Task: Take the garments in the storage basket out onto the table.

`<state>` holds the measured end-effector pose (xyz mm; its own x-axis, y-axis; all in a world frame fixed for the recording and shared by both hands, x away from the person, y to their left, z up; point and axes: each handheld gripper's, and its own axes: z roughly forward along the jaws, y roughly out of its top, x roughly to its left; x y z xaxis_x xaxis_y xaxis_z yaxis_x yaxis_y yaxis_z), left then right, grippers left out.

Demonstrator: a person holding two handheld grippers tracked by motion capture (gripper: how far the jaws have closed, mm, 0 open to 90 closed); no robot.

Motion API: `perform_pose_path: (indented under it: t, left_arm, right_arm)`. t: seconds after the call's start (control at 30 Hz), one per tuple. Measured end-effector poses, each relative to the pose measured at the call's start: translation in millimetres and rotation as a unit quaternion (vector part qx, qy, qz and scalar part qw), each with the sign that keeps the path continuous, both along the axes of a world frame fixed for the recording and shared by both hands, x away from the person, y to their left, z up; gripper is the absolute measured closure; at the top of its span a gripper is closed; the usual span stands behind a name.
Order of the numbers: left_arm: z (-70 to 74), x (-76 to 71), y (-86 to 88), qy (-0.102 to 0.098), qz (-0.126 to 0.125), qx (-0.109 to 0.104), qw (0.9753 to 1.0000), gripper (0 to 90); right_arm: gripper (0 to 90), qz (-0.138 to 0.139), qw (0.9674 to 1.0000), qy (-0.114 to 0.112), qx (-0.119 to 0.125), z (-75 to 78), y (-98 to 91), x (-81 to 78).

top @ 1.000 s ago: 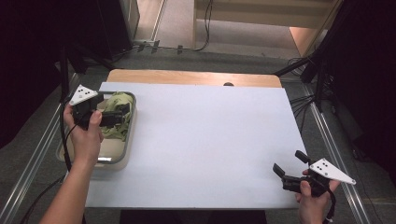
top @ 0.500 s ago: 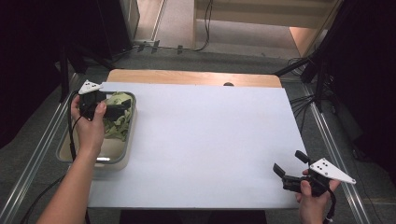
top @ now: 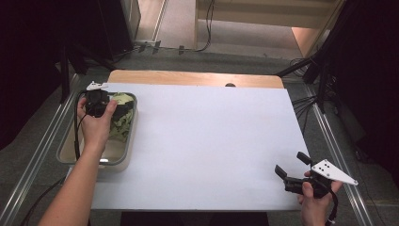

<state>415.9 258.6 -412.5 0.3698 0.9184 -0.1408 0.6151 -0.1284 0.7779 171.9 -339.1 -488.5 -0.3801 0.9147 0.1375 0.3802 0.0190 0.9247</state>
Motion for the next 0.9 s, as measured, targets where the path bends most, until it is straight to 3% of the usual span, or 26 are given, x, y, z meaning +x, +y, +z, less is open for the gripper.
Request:
perform_pose_path:
  t: [0.5,0.53,0.7,0.9]
  left_arm:
    - [-13.9,9.6,11.1,0.061,0.019,0.006,0.9979,0.0]
    - [-18.5,11.5,12.6,0.074,0.019,0.012,0.9970,0.0]
    - [-27.6,13.6,15.2,0.091,0.028,0.020,0.9952,0.0]
    - [-38.7,17.2,16.7,0.125,0.036,0.035,0.9909,0.0]
  right_arm:
    - [0.0,0.003,1.0000,0.001,-0.002,-0.7,1.1,0.8]
    - [0.0,0.004,1.0000,0.001,-0.004,-0.8,1.4,0.9]
    - [0.0,0.005,1.0000,0.003,-0.004,-1.1,2.6,1.0]
    - [0.0,0.006,1.0000,0.003,-0.006,-1.6,2.4,1.2]
